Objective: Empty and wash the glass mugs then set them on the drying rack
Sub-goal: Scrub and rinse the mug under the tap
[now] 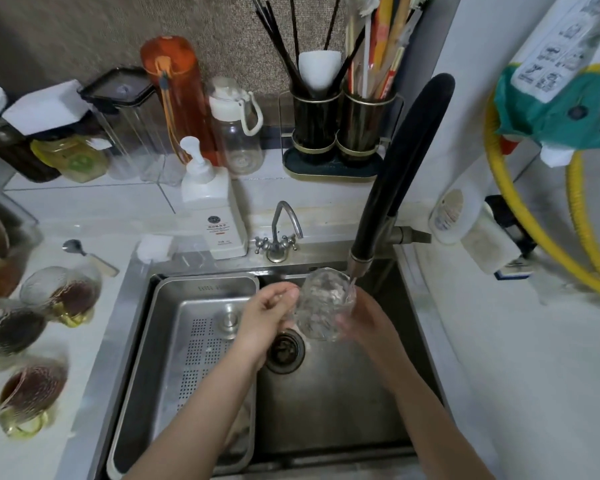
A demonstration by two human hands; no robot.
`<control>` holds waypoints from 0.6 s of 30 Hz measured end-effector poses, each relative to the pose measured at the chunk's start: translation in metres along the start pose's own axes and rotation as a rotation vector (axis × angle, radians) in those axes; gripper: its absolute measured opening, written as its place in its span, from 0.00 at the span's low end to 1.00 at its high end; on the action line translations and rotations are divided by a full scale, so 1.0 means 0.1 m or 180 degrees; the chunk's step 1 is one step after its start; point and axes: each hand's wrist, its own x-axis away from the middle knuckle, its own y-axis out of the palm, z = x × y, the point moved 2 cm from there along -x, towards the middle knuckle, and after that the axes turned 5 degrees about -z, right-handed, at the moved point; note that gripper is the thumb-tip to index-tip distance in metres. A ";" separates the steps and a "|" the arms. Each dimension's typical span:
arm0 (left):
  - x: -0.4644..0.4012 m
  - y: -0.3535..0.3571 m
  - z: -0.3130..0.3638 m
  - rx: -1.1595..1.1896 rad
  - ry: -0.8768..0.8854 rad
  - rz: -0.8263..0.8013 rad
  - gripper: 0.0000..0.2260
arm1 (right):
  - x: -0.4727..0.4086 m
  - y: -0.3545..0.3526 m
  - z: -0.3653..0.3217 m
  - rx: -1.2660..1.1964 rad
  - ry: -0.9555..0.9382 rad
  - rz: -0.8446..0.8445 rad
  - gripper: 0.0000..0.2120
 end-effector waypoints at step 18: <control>0.12 0.01 -0.10 -0.0147 0.0019 -0.0321 0.10 | 0.12 0.03 -0.06 0.0574 -0.0418 0.0175 0.17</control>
